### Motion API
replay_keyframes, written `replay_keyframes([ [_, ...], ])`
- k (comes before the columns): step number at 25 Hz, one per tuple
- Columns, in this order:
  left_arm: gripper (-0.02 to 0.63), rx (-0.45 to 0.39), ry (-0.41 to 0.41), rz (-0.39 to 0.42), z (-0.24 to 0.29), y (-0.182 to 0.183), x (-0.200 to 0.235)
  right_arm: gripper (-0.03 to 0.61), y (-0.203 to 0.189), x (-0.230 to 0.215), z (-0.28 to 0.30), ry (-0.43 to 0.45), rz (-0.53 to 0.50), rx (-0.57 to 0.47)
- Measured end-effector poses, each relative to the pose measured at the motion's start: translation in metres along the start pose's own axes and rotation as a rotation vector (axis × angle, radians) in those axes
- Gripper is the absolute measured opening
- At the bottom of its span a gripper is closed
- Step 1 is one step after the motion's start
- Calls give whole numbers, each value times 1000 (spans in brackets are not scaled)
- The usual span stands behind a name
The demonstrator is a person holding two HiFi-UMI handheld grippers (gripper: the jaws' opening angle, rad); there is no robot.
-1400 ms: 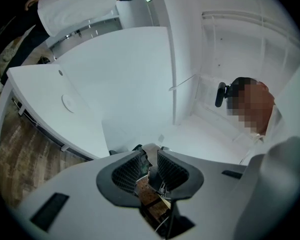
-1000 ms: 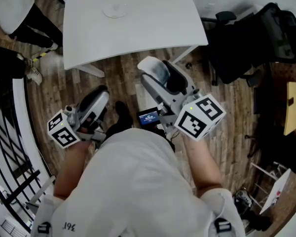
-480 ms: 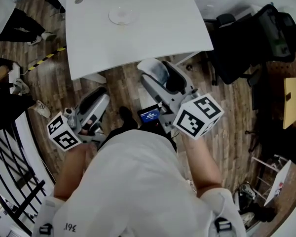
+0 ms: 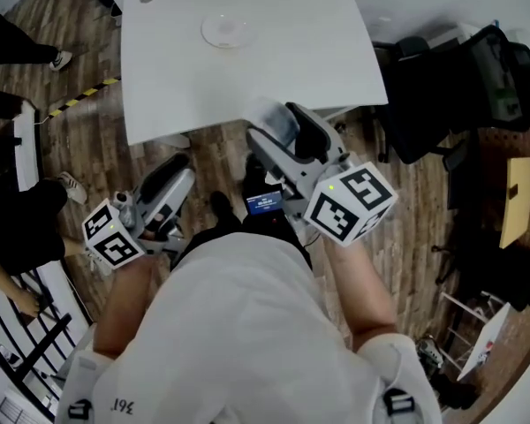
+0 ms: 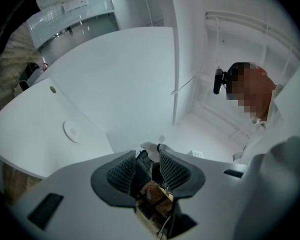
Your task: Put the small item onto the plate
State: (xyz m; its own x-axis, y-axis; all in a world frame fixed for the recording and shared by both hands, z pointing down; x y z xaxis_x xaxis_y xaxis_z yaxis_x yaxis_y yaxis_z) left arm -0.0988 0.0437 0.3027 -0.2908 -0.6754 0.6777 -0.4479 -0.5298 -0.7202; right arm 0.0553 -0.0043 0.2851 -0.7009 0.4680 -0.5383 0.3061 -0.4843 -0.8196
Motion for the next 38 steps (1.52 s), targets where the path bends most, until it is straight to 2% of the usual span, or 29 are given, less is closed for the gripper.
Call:
replay_keyframes([
  [4, 130, -38, 46, 17, 15, 14, 17, 321, 12, -22, 23, 30, -43, 15],
  [11, 130, -71, 116, 20, 59, 36, 58, 321, 38, -71, 67, 85, -37, 71],
  [17, 130, -81, 162, 12, 97, 44, 82, 321, 57, -112, 91, 110, -21, 114],
  [23, 130, -98, 209, 23, 109, 44, 101, 321, 58, -136, 108, 135, -20, 149],
  [29, 130, -81, 238, 15, 110, 42, 115, 321, 52, -148, 123, 123, -21, 179],
  [38, 130, -8, 187, -14, 111, 58, 150, 321, 42, -155, 156, 41, -76, 197],
])
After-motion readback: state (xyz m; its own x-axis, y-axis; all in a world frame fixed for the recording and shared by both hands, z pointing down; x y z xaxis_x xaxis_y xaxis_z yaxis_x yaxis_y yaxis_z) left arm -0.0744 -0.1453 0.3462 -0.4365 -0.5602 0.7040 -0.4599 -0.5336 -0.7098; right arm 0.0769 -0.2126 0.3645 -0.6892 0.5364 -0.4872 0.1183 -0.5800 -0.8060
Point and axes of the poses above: the fingertips, and each gripper's own axes: z forward along the fingers, x to its left, y out of its top, the point moved 2 cm from there along -z, backward along the fingers, and after that the axes turned 6 degrees about z, right-handed, at the moved point
